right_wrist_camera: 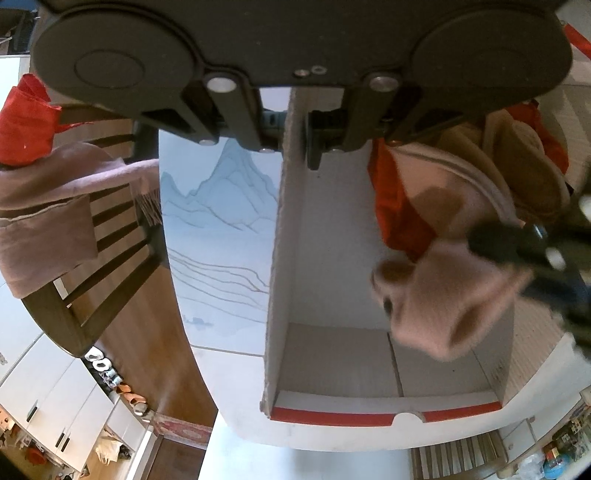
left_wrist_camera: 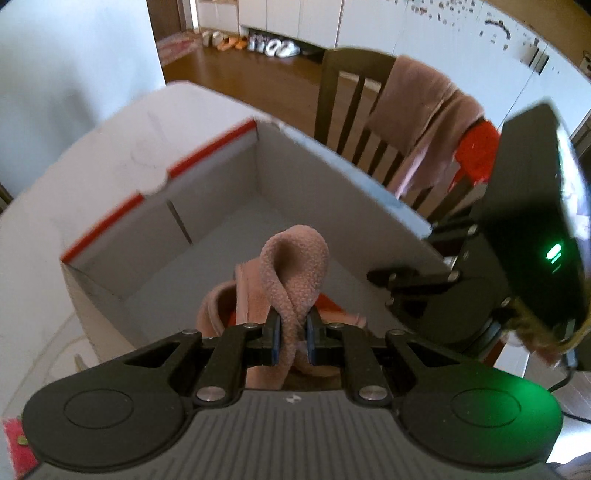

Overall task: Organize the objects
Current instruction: 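Lower the pink fleece cloth onto the red cloth and open the left gripper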

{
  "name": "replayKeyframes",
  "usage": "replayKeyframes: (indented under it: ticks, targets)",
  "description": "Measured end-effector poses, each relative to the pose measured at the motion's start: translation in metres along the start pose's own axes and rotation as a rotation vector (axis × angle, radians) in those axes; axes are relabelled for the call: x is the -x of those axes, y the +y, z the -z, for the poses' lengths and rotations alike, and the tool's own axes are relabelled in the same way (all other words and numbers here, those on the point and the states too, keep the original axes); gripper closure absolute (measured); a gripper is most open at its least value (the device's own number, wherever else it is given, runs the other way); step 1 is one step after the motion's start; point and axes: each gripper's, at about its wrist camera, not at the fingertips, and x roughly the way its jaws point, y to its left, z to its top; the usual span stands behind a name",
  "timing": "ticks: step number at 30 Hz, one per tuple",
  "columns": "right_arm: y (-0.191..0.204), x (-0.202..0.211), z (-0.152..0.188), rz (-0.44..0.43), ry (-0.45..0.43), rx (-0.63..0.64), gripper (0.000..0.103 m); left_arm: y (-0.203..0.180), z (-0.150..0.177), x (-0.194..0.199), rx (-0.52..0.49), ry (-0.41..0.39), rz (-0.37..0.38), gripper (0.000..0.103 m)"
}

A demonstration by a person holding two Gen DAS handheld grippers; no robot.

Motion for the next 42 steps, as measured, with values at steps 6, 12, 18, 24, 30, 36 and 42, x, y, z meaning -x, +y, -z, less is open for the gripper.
replayKeyframes:
  ticks: [6, 12, 18, 24, 30, 36, 42]
  targets:
    - [-0.001, -0.002, -0.001, -0.001, 0.005, 0.001, 0.097, -0.006, 0.012, -0.023, -0.023, 0.055, -0.004, 0.09]
    - [-0.001, -0.003, -0.001, -0.004, 0.006, -0.002, 0.096, -0.003, 0.012, -0.031, -0.009, 0.065, -0.012, 0.089]
    - [-0.002, -0.003, -0.001, -0.007, 0.007, -0.004, 0.096, -0.002, 0.012, -0.026, -0.008, 0.053, -0.019, 0.082]
    - [-0.002, -0.004, 0.0, -0.004, 0.006, 0.0, 0.095, -0.005, 0.018, -0.015, 0.01, 0.04, -0.025, 0.033]
    - [0.0, -0.004, 0.0, -0.001, 0.007, 0.01, 0.095, -0.004, 0.024, 0.001, 0.034, 0.01, -0.026, 0.033]
    - [0.0, -0.004, -0.001, -0.003, 0.01, 0.012, 0.093, -0.001, 0.03, 0.028, 0.064, -0.031, -0.017, 0.033]
    - [-0.002, -0.002, -0.001, -0.015, 0.015, 0.004, 0.092, 0.002, 0.036, 0.055, 0.086, -0.064, -0.028, 0.033]
